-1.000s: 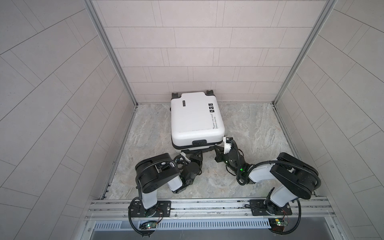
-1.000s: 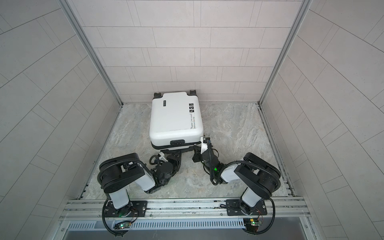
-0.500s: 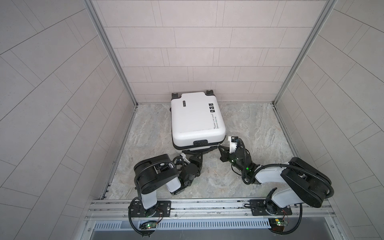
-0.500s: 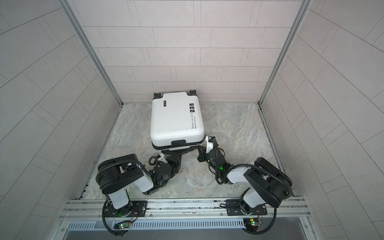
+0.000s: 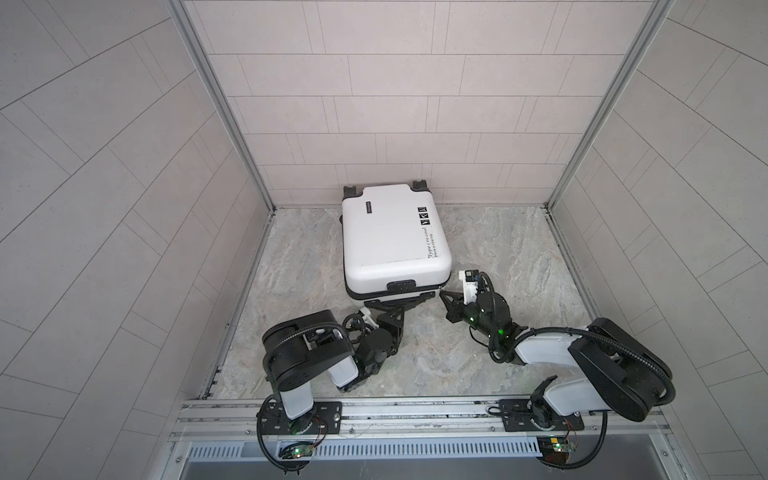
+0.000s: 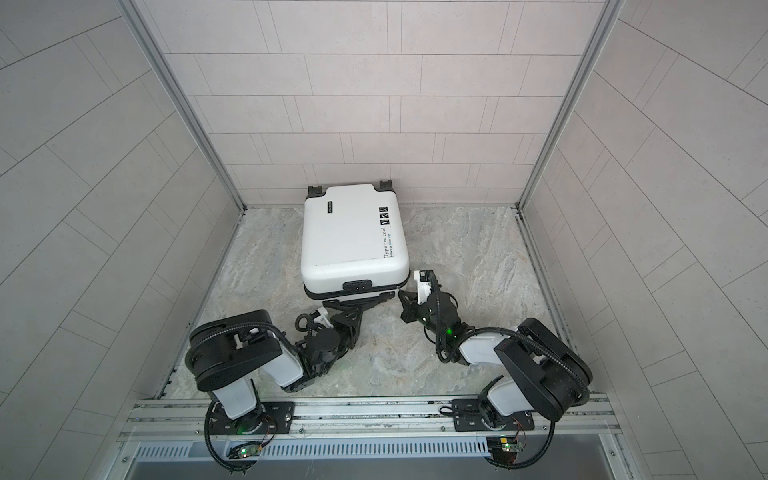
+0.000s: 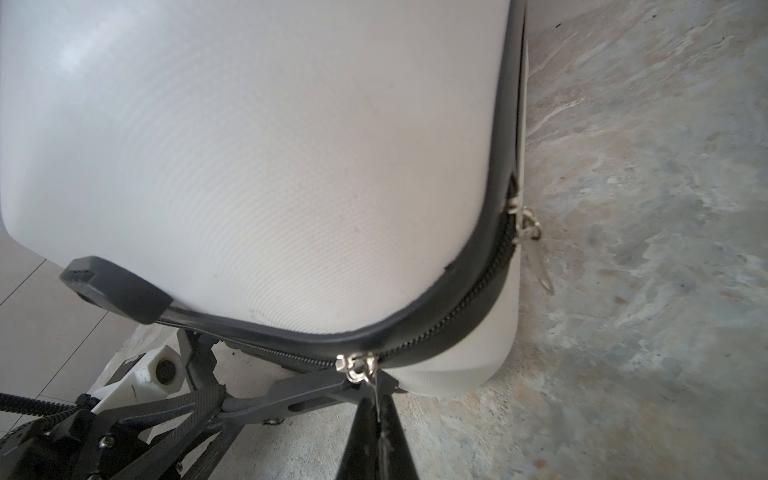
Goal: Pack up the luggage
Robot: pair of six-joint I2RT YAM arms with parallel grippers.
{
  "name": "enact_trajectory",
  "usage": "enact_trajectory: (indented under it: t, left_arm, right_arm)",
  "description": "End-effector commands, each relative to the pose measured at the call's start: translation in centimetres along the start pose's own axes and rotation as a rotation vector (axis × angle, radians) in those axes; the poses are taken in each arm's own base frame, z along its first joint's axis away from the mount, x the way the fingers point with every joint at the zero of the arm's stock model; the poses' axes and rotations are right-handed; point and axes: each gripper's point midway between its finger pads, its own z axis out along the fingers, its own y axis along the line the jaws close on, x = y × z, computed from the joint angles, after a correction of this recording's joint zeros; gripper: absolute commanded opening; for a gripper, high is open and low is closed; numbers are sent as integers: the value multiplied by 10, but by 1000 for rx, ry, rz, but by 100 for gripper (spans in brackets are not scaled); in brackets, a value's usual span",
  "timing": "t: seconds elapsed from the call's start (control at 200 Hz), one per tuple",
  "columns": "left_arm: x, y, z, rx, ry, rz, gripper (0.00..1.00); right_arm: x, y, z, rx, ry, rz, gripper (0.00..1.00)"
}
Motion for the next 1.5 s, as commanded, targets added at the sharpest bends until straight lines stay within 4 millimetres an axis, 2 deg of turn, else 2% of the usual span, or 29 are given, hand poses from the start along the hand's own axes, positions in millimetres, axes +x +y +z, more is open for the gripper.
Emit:
enact_trajectory:
  t: [0.0, 0.145, 0.47, 0.981, 1.331, 1.491]
  left_arm:
    - [-15, 2, -13, 0, -58, 43, 0]
    - [-15, 2, -13, -1, -49, 43, 0]
    - [-17, 2, -18, 0, -44, 49, 0]
    - [-24, 1, -27, 5, -52, 47, 0]
    - [-30, 6, -34, -9, -56, 50, 0]
    - [-30, 11, -37, -23, -46, 52, 0]
  right_arm:
    - [-19, -68, -13, 293, -83, 10, 0]
    - [-22, -76, -19, 319, -81, -1, 0]
    - [-43, -91, -24, 375, -88, -28, 0]
    - [-45, -123, -22, 450, -55, -20, 0]
    - [-72, -133, -33, 491, -63, -46, 0]
    - [-85, -130, -33, 484, -67, -59, 0]
